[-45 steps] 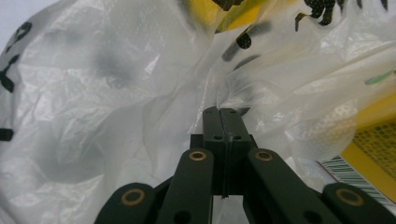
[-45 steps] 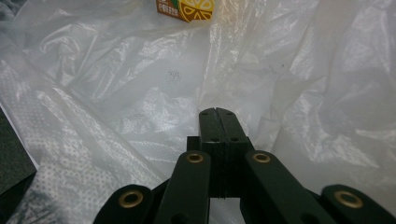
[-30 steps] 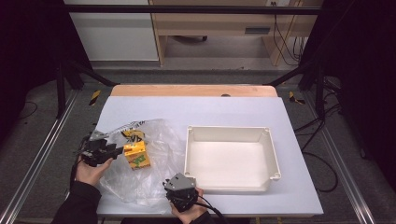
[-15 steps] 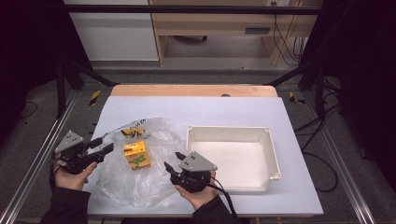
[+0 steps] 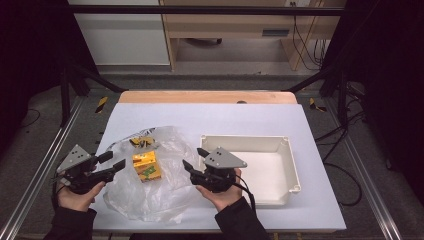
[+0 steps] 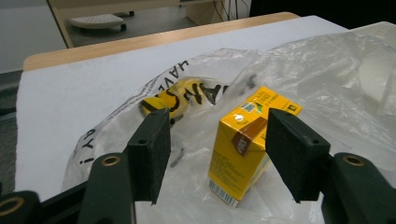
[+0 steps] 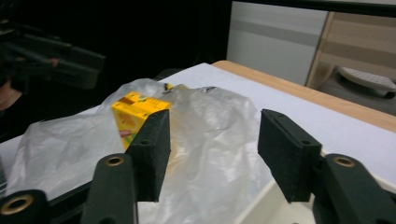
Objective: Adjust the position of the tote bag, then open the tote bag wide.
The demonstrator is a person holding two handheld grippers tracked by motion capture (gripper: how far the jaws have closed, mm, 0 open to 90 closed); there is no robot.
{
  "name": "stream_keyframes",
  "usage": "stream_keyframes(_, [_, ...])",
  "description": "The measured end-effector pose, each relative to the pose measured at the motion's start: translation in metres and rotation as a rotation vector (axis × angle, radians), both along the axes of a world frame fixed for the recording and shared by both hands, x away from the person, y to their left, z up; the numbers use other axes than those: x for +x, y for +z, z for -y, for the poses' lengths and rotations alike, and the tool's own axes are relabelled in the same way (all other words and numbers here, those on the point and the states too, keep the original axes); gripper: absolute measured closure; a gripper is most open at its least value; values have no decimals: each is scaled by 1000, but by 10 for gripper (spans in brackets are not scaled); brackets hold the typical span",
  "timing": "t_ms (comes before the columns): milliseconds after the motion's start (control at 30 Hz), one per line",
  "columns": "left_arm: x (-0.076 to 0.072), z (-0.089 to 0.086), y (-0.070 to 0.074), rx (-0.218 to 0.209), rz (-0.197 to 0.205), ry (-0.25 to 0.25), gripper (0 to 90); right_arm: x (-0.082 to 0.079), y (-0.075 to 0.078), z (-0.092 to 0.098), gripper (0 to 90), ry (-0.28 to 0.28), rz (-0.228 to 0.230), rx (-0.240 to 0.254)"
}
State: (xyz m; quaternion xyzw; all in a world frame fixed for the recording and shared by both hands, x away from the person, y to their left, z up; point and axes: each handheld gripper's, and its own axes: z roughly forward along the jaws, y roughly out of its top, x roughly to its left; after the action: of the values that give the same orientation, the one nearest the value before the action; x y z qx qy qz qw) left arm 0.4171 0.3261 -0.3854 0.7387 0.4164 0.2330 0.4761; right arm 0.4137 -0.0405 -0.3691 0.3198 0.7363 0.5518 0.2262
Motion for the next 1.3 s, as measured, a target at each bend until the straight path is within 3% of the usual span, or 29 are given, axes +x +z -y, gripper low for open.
stream_keyframes(167, [0, 7, 0, 20, 5, -23, 371, 9, 5, 16, 386, -41, -14, 17])
stream_keyframes(433, [3, 15, -4, 57, 4, -53, 326, 20, 5, 56, 339, -104, -43, 2])
stream_keyframes(667, [8, 21, -7, 76, -5, -86, 290, 13, -4, 101, 299, -161, -47, -23])
stream_keyframes(900, [14, 31, -11, 115, -1, -125, 255, 3, -25, 153, 272, -248, -74, -58])
stream_keyframes(1300, [27, 42, -22, 173, -33, -158, 240, -4, -38, 190, 246, -297, -108, -68])
